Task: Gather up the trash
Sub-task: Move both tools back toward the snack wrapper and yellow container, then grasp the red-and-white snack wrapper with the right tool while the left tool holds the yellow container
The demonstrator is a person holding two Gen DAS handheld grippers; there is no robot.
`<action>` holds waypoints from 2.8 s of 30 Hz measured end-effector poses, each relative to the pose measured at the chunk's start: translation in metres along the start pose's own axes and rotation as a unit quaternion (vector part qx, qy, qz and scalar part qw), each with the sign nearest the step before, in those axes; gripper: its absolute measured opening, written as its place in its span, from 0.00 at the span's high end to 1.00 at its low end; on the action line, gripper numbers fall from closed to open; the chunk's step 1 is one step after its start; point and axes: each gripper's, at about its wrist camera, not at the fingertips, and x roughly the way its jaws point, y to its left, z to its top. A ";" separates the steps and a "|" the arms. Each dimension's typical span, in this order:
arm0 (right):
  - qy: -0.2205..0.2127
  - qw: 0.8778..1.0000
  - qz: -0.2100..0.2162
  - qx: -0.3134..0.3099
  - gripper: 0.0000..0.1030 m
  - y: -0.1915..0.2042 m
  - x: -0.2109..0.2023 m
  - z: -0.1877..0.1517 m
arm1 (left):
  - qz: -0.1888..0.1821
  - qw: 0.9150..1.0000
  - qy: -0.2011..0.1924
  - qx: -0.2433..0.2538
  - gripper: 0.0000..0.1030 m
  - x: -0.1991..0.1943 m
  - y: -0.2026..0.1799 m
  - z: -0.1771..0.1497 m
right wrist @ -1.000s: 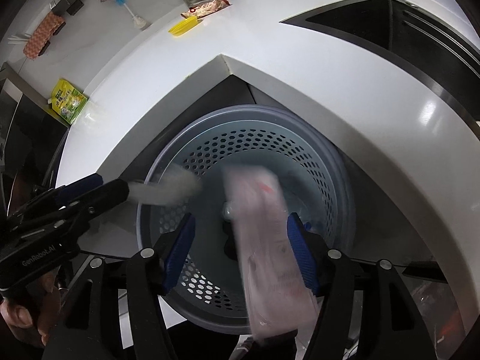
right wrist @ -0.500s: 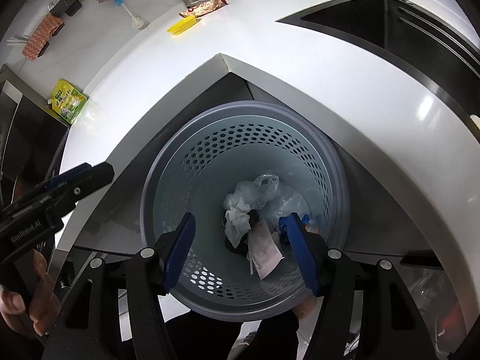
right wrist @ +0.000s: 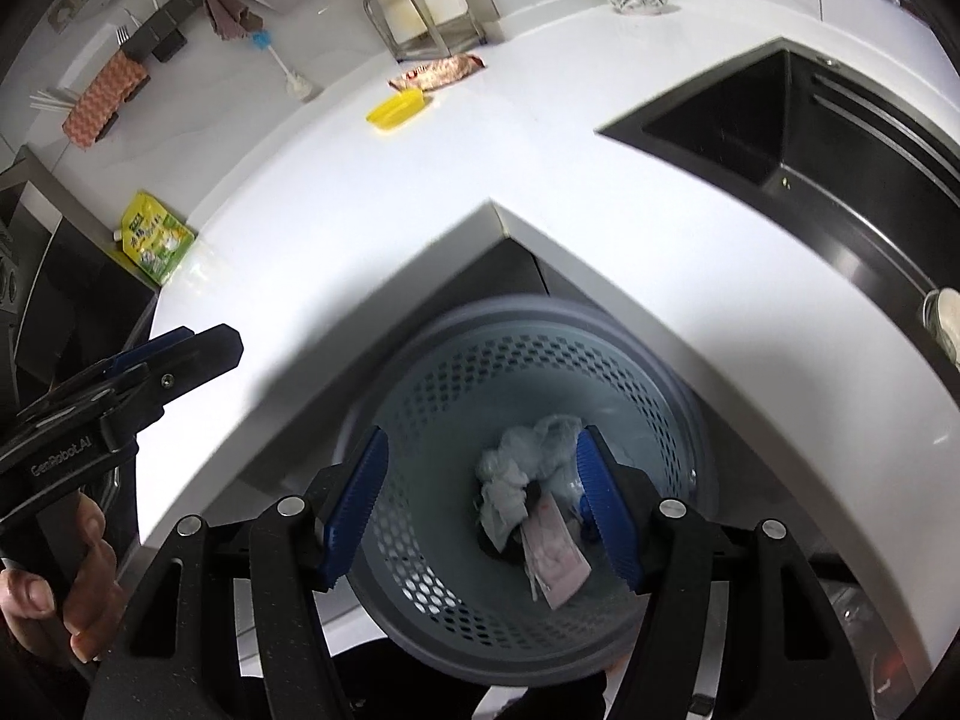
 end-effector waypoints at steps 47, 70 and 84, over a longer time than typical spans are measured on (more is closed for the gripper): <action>-0.085 0.993 -0.058 0.056 0.36 0.032 0.107 0.206 | -0.025 0.998 -0.026 0.047 0.18 0.173 0.107 0.223; -0.109 0.988 -0.052 0.096 0.35 -0.001 0.120 0.232 | -0.016 0.998 -0.011 0.058 0.29 0.234 0.091 0.238; -0.092 0.995 -0.034 0.036 0.34 0.021 0.156 0.279 | 0.013 0.999 -0.034 0.036 0.29 0.202 0.122 0.241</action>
